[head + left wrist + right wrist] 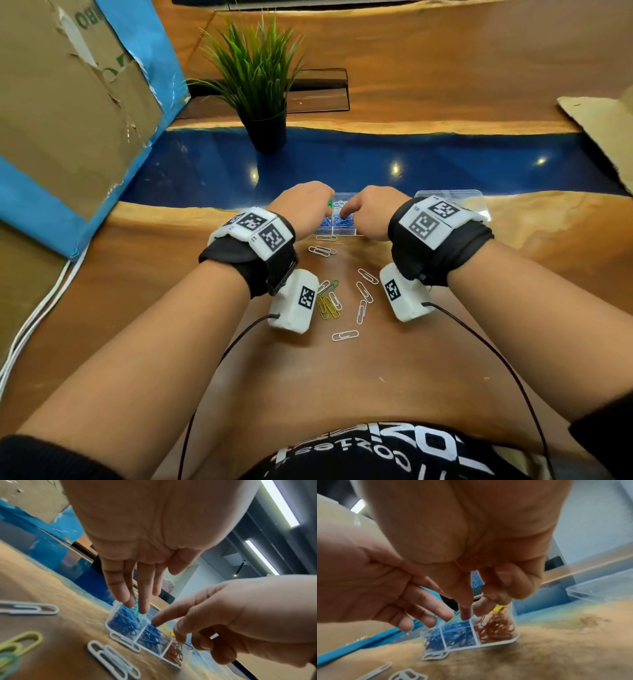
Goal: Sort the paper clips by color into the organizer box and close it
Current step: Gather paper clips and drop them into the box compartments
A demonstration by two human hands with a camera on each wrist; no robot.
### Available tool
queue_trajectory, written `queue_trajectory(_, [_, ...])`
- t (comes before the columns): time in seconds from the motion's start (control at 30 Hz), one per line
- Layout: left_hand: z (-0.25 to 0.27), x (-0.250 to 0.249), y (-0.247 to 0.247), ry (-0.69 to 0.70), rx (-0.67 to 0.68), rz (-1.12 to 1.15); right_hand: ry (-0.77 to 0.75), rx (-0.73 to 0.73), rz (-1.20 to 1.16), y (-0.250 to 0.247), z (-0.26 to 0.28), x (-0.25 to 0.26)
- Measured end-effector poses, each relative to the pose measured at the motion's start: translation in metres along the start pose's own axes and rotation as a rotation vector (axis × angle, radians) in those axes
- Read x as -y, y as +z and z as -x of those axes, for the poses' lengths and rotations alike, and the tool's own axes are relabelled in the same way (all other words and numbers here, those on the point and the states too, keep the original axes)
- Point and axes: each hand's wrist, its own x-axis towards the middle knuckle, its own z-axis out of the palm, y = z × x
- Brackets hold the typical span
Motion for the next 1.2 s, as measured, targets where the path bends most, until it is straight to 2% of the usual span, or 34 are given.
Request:
queue_trajectory(0.17, [0.007,0.007,0.0,-0.036,-0.031,0.247,-0.035,0.005,0.144,0.0,0.001,0.002])
queue_trajectory(0.23, [0.009,0.011,-0.001,-0.089,-0.056,0.471,-0.029,-0.018,0.116,-0.001,0.001,0.001])
queue_trajectory(0.3, [0.01,0.017,-0.001,-0.12,-0.106,0.578,-0.024,-0.048,0.07,-0.002,0.001,0.0])
queue_trajectory(0.43, [0.019,0.034,0.0,-0.07,-0.171,0.391,-0.025,-0.093,-0.028,0.001,0.001,-0.004])
queue_trajectory(0.53, [0.024,0.044,0.001,-0.042,-0.153,0.221,-0.061,-0.134,-0.071,0.002,0.007,-0.005])
queue_trajectory(0.77, [0.029,0.034,0.008,0.041,-0.037,-0.113,-0.065,0.0,0.158,0.02,0.023,-0.003])
queue_trajectory(1.03, [0.02,0.019,0.014,0.026,-0.001,-0.274,-0.073,0.103,0.183,0.03,0.024,-0.007])
queue_trajectory(1.2, [0.018,0.02,0.017,0.023,0.014,-0.283,-0.171,0.091,0.217,0.031,0.023,-0.004])
